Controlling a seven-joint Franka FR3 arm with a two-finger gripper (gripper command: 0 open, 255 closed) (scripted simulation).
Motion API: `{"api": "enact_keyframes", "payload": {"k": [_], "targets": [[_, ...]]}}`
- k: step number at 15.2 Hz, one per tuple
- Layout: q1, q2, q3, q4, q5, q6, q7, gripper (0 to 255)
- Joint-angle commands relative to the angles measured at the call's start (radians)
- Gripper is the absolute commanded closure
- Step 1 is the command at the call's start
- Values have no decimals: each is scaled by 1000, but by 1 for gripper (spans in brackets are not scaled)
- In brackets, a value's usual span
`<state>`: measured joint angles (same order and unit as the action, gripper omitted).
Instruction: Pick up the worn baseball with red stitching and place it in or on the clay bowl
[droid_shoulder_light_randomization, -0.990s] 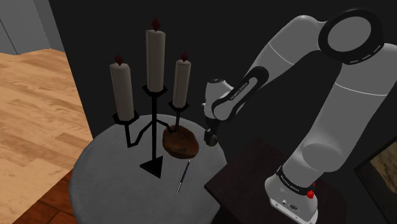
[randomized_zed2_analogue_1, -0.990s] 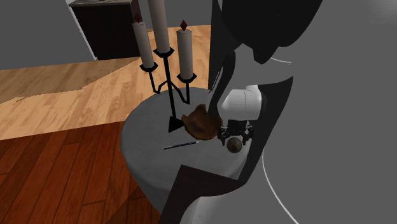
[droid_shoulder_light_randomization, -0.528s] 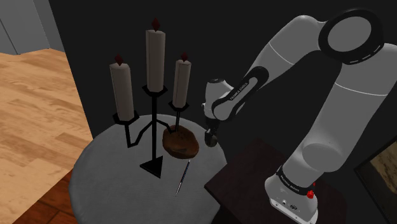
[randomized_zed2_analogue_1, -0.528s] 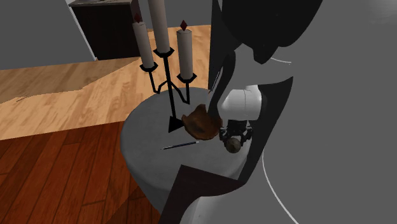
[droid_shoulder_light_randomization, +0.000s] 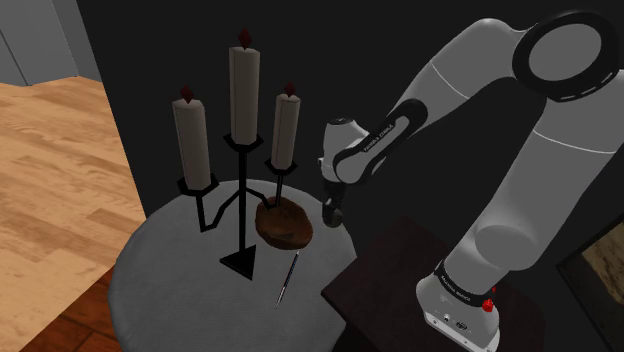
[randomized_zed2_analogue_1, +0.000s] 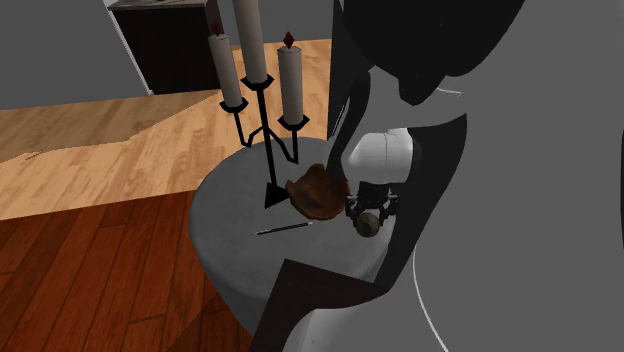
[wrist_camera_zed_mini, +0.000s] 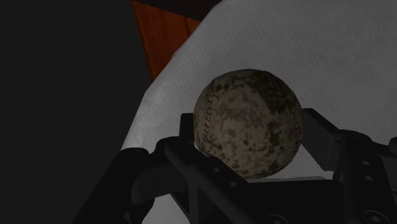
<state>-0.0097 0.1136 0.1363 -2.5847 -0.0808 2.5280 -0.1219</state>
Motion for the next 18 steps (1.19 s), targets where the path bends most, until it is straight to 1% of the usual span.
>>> {"api": "enact_keyframes", "payload": {"k": [1, 18], "targets": [[-1, -30, 2, -5, 10, -25, -8, 255], [4, -253, 5, 34, 67, -283, -55, 255]]}}
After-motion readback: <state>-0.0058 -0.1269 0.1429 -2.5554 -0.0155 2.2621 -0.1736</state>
